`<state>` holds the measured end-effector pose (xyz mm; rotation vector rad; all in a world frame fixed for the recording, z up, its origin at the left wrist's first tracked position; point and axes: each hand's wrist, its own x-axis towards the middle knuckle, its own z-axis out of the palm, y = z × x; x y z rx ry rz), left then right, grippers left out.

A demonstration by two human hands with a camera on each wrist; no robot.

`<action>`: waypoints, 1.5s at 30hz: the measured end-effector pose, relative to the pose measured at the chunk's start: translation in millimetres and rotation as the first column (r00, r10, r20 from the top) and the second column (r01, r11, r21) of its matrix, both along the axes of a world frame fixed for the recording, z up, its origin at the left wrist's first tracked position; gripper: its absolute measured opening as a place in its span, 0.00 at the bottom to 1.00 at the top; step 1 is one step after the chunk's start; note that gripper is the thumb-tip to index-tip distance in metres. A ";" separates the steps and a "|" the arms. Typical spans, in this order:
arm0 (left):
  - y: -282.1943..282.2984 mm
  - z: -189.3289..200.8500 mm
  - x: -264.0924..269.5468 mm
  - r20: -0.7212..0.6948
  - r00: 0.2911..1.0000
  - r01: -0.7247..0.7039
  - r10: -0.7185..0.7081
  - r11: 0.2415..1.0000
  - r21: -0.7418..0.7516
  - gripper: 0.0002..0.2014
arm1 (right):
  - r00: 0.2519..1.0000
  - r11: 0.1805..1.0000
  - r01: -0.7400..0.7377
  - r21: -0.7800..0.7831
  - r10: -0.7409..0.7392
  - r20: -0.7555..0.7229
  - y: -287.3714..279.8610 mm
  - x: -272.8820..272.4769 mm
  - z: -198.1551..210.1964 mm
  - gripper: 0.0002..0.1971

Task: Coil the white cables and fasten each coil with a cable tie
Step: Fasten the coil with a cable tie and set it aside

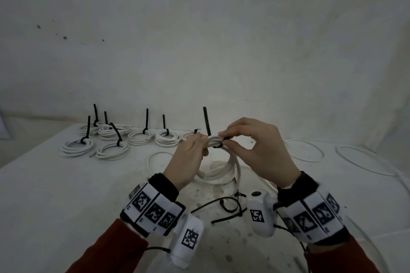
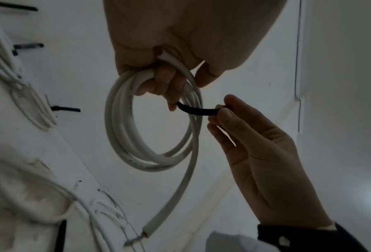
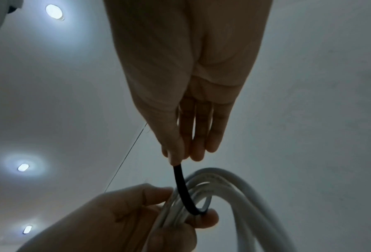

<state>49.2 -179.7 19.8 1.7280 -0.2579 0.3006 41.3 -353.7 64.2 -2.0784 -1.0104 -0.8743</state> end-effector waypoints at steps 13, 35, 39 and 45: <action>-11.3 2.0 -11.4 -0.030 0.969 0.245 -0.245 0.969 -0.016 0.22 | 0.686 0.710 0.246 0.660 0.354 -0.636 -11.2 4.2 2.1 0.08; -5.2 7.2 -17.1 0.061 0.959 0.270 -0.277 0.958 0.096 0.15 | 0.749 0.687 0.191 0.701 0.360 -0.557 -1.1 -1.4 -5.5 0.06; -2.6 9.1 -16.3 -0.002 0.970 0.243 -0.244 0.966 -0.084 0.12 | 0.800 0.742 0.118 0.660 0.322 -0.506 -1.5 -2.1 -5.0 0.05; -4.0 13.8 -18.5 -0.065 0.950 0.281 -0.304 0.929 -0.241 0.15 | 0.926 0.870 0.038 0.491 0.154 -0.345 -3.2 -3.9 -7.9 0.04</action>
